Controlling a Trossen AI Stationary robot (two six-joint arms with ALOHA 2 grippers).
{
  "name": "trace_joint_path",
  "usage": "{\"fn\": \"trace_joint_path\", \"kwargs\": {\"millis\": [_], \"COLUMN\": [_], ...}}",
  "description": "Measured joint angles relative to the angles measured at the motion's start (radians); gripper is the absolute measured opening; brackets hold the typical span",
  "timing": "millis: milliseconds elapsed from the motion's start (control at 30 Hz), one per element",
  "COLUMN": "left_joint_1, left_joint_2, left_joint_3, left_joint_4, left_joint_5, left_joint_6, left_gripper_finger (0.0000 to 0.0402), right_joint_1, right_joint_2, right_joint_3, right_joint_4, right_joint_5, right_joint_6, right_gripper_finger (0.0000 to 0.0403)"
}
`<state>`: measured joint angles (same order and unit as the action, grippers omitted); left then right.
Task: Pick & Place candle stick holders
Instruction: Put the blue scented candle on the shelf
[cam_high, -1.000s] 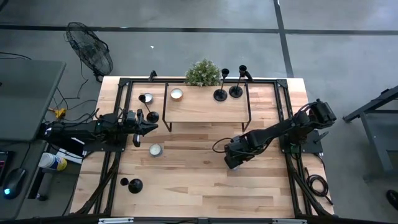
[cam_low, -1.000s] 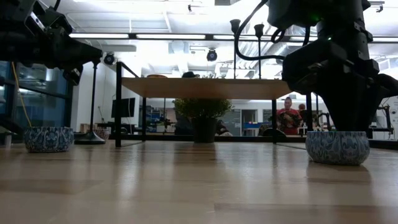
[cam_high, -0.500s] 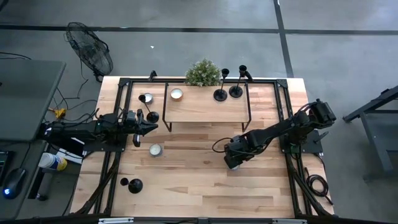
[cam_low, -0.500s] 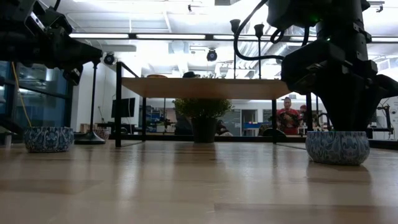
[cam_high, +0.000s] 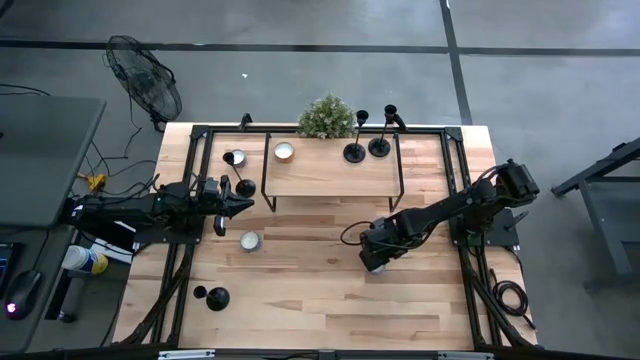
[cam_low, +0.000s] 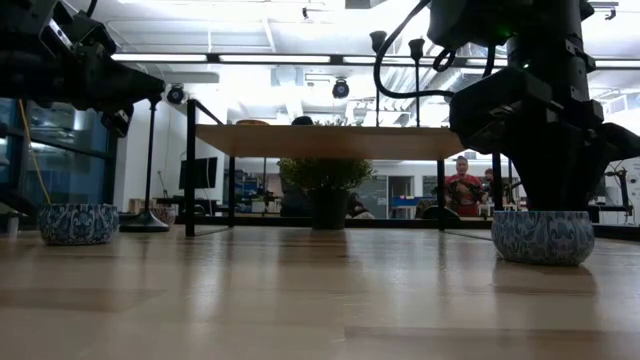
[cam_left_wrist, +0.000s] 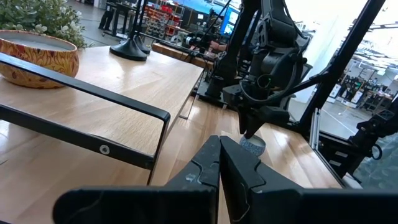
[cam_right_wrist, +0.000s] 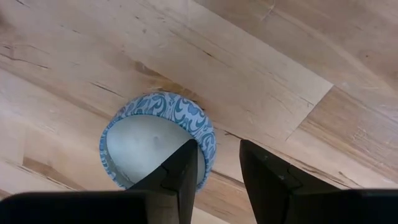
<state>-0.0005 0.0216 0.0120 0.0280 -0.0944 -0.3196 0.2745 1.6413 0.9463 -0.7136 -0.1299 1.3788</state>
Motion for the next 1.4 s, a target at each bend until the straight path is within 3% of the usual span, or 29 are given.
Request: {"fn": "trace_joint_path", "kwargs": {"millis": [333, 833, 1400], "left_joint_1": [0.0, 0.0, 0.0], "left_joint_2": [0.0, 0.0, 0.0], "left_joint_3": [0.0, 0.0, 0.0], "left_joint_4": [0.0, 0.0, 0.0], "left_joint_5": [0.0, 0.0, 0.0], "left_joint_6": [0.0, 0.0, 0.0], "left_gripper_finger": [0.0001, 0.0001, 0.0001], "right_joint_1": [0.0, 0.0, 0.0], "right_joint_2": [0.0, 0.001, -0.052], "right_joint_3": [0.0, 0.0, 0.0], "right_joint_4": [-0.008, 0.0, 0.045], "right_joint_5": [0.003, 0.001, -0.037], "right_joint_6": [0.0, -0.025, -0.016], "right_gripper_finger": [0.0107, 0.0005, 0.0001]}}
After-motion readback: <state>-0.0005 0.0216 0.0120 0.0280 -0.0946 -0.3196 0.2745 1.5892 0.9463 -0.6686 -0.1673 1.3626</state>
